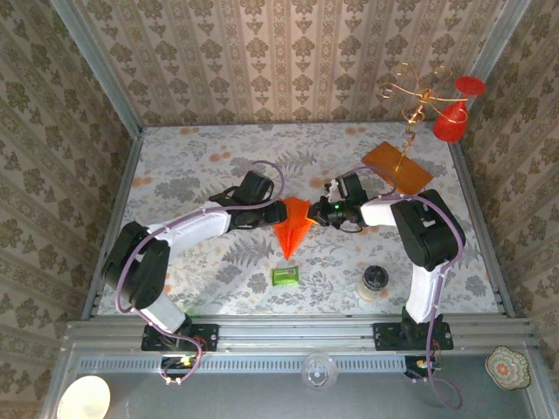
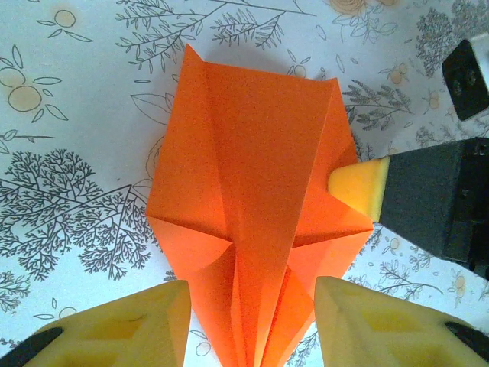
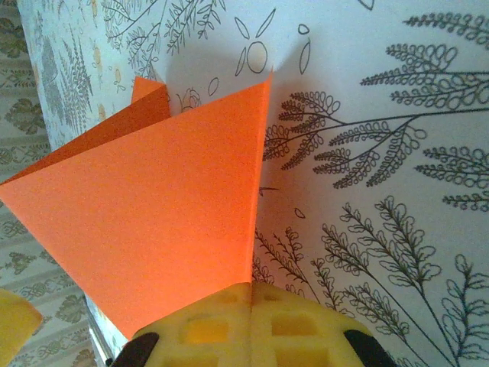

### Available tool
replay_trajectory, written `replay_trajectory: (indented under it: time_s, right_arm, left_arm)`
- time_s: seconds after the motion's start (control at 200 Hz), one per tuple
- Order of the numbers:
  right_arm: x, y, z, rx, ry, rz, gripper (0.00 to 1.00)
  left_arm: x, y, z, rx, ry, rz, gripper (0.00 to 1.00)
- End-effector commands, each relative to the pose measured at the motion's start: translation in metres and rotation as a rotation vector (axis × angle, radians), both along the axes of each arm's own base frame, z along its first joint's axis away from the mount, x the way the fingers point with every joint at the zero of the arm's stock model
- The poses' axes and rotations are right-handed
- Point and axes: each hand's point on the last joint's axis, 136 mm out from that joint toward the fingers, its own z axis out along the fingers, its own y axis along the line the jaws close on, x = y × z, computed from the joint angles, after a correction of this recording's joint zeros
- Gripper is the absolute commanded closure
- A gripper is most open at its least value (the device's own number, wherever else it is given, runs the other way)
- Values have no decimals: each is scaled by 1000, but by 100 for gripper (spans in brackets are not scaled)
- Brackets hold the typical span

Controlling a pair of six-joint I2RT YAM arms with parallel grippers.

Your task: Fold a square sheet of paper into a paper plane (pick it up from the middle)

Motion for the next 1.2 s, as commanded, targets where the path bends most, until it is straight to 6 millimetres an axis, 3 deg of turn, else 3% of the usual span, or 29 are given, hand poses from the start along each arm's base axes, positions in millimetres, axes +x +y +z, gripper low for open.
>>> replay_trajectory:
  time_s: [0.0,0.165,0.465,0.88,1.195]
  right_arm:
    - [-6,3,-8,0,23,26,99]
    - [-6,3,-7,1,21,25,99]
    - [-6,2,-7,-3,20,23,99]
    - [-5,2,-5,-3,15,27,99]
    - [-5,2,-5,-5,16,26,99]
  left_arm:
    - [-5,-12,-4,-3,16,-72,53]
    - [-12,-29,-22,11,79,-137,54]
    - [-20,-36,-48,71,164,-174,52]
    - [-12,-24,-31,168,65,-162,43]
    - [-16,-30,-41,169,101,-194,41]
